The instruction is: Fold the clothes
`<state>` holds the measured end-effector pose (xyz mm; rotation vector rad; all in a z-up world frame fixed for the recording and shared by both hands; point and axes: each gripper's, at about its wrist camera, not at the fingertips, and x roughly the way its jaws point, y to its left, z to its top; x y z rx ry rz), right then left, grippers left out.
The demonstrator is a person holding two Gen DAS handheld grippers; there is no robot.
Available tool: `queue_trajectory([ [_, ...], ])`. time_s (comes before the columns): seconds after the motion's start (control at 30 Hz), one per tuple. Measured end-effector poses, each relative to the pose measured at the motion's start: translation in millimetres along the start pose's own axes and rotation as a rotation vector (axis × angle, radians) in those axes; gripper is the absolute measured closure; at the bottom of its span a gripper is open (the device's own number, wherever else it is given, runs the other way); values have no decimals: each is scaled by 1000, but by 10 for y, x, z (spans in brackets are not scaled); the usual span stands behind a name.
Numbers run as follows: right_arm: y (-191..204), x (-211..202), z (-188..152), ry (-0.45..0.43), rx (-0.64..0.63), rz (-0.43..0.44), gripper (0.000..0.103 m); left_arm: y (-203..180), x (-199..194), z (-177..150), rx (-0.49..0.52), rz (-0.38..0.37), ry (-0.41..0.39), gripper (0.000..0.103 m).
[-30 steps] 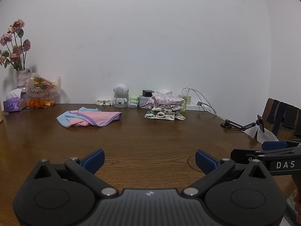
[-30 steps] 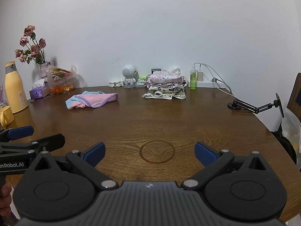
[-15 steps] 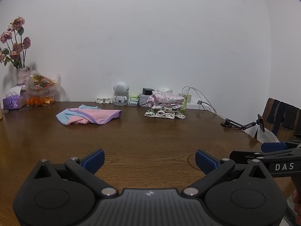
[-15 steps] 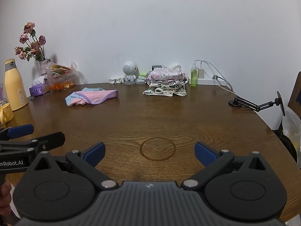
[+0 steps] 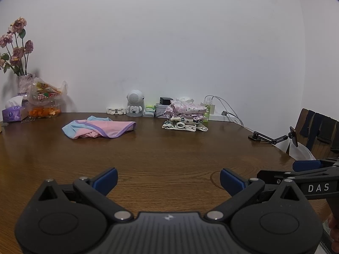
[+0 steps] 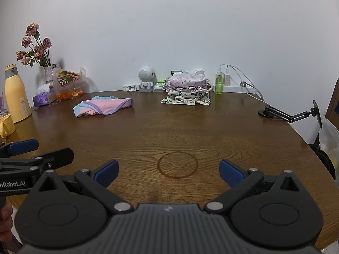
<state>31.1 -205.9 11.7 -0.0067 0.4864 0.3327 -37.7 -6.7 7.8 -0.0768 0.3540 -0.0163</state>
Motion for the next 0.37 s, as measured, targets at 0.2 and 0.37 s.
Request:
queue_trajectory([
  [0.2,-10,15,2,5,0,4,0,-19,0,0,3,-1,-1,0],
  [0.37,-28,31,4,10,2,8,0,5,4,2,-6,2,-1,0],
])
